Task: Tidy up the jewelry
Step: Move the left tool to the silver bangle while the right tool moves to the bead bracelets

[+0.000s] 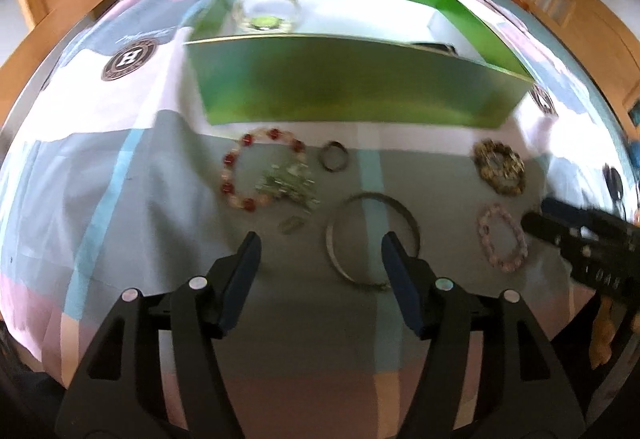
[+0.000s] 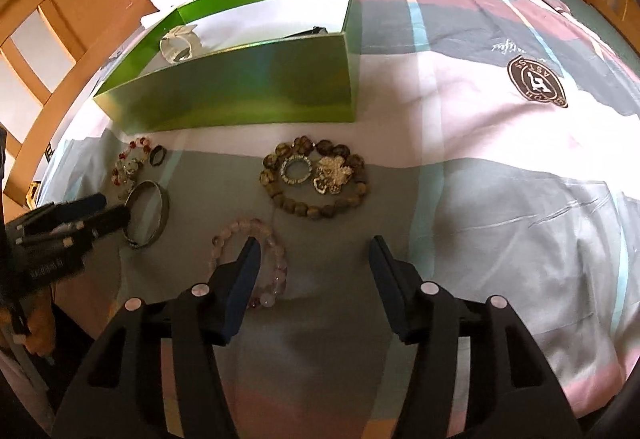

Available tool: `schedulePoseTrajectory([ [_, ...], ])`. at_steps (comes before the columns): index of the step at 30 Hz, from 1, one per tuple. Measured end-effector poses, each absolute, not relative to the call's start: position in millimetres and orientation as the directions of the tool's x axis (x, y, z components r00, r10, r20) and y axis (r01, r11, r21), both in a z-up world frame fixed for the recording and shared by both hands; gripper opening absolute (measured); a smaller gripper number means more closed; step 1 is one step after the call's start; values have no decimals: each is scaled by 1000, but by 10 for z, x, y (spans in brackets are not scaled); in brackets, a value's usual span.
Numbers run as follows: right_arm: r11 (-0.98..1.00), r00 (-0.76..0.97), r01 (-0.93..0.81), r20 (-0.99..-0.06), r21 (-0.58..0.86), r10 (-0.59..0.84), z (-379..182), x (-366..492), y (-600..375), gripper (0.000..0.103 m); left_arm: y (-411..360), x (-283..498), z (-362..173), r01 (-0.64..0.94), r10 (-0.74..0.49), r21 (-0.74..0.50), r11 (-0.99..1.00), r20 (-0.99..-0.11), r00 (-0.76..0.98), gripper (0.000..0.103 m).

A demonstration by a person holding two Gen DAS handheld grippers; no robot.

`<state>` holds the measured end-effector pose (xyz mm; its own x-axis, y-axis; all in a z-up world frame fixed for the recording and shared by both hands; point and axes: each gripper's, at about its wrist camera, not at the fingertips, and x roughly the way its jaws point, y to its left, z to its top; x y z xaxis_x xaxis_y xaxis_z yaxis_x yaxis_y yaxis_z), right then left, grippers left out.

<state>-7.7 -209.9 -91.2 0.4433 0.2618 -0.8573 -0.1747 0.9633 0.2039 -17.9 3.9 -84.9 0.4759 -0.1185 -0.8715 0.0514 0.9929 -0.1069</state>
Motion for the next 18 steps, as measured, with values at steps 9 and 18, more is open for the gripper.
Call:
schedulePoseTrajectory([
  [9,961,437,-198,-861,191,261,-938,-94,-2023,53,-24,-190,-876,85,-138,-111,990,-870,473,63],
  [18,971,471,-94,-850,219,237,-912,-61,-2233,53,-124,-209,-950,112,-140,-99,989,-877,459,68],
])
